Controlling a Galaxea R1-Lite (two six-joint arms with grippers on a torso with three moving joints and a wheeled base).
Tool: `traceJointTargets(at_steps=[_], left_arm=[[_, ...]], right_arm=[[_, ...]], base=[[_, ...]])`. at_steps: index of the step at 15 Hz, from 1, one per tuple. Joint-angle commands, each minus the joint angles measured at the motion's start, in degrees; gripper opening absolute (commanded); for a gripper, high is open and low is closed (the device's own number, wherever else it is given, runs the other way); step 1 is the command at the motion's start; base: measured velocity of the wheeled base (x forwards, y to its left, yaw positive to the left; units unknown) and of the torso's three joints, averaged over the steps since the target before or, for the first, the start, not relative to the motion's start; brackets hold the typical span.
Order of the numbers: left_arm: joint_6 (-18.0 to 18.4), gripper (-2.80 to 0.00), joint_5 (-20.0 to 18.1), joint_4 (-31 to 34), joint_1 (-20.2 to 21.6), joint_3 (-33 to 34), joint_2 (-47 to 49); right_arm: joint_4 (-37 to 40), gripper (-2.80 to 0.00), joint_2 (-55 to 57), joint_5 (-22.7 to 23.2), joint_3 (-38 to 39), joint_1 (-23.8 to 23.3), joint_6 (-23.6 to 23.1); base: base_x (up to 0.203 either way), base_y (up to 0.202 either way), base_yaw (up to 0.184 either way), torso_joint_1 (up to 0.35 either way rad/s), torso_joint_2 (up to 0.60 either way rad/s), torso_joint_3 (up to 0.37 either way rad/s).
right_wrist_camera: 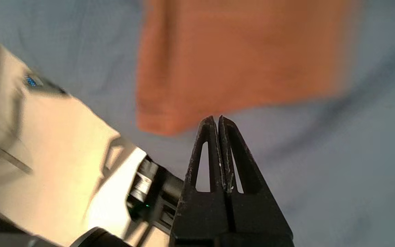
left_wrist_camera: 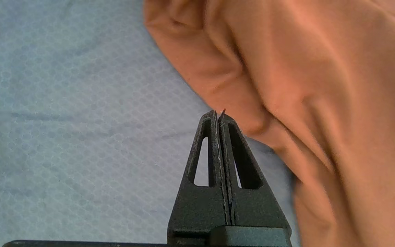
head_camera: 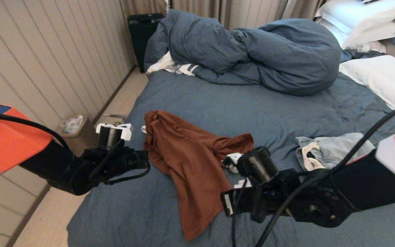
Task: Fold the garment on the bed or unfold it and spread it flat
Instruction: Fold the brown shorts
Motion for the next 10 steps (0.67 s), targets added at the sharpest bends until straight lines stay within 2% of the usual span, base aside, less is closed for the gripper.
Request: traceJointTargets(at_steps=[1, 5, 10], left_arm=[[-0.1, -2.8, 0.5, -0.3, 0.1, -0.3, 1.9], [-0.1, -2.8, 0.6, -0.3, 0.1, -0.1, 0.9], [-0.1, -2.8, 0.6, -0.3, 0.1, 0.1, 1.2]], right_arm=[[2.5, 0.0, 8.7, -6.6, -6.9, 5.9, -0.3], [2.4, 0.0, 14.1, -7.5, -7.8, 7.2, -4.4], [1.9, 0.0, 18.4, -7.9, -11.9, 10.6, -4.0]], base=[[0.0, 0.0, 0.0, 0.0, 0.0, 0.0], [0.0, 0.0, 0.0, 0.0, 0.0, 0.0], [0.0, 0.0, 0.0, 0.0, 0.0, 0.0]])
